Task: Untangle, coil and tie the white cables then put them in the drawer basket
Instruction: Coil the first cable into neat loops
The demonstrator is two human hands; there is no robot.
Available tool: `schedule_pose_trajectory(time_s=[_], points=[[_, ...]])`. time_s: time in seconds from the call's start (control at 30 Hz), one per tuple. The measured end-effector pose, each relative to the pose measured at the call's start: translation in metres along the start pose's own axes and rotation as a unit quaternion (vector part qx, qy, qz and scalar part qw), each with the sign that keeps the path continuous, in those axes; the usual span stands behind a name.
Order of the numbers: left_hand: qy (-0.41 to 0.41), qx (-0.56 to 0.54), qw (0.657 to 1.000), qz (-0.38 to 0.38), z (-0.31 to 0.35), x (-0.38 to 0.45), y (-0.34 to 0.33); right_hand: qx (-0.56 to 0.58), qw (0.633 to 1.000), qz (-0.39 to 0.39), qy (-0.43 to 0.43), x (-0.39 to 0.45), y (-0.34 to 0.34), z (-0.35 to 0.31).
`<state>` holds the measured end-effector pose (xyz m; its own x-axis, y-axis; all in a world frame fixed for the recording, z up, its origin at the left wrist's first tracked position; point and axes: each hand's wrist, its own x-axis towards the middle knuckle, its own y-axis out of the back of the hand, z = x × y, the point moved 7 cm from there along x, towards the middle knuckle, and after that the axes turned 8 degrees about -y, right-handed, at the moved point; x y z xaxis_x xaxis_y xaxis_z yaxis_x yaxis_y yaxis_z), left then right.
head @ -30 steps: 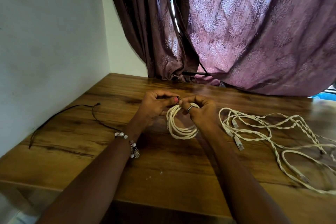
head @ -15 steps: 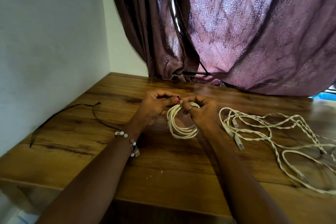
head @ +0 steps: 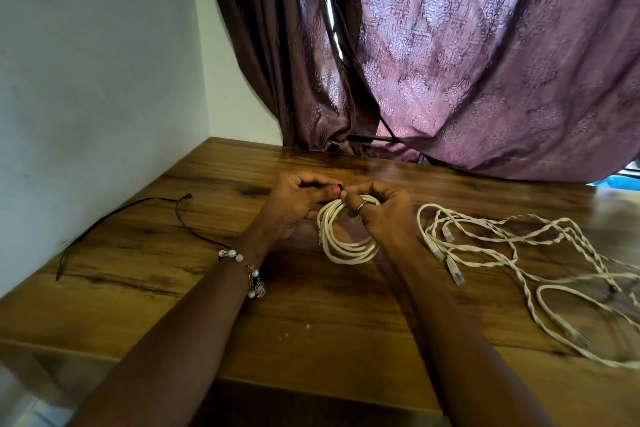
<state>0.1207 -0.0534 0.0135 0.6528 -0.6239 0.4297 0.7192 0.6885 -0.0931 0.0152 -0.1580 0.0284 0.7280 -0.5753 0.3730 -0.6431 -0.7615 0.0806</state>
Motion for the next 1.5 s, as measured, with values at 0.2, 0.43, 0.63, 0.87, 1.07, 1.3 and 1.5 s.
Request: schedule_pose_trajectory(time_s=[0.2,0.43,0.63,0.87,1.07,1.3,1.5], points=[[0.005,0.001,1.0,0.003,-0.003,0.0,0.002,-0.009,1.0,0.006,-0.004,0.001,0.002,0.002],[0.011,-0.013,1.0,0.002,-0.004,-0.001,0.0,0.0,1.0,-0.003,-0.015,0.001,0.001,0.001],[0.008,-0.005,1.0,0.002,-0.002,-0.001,0.0,-0.024,0.999,0.01,-0.022,0.005,0.003,0.011],[0.006,-0.008,1.0,-0.004,0.0,0.0,0.0,-0.019,1.0,0.007,-0.015,0.0,0.001,0.002],[-0.008,0.011,1.0,-0.007,0.004,0.0,0.001,0.018,0.999,-0.019,-0.035,-0.007,-0.003,-0.006],[-0.038,0.043,0.998,-0.022,0.008,0.001,-0.002,0.083,0.994,0.005,-0.067,-0.005,0.001,-0.004],[-0.059,0.073,0.995,-0.018,0.012,0.002,-0.002,0.088,0.994,-0.004,-0.061,-0.006,0.0,-0.005]])
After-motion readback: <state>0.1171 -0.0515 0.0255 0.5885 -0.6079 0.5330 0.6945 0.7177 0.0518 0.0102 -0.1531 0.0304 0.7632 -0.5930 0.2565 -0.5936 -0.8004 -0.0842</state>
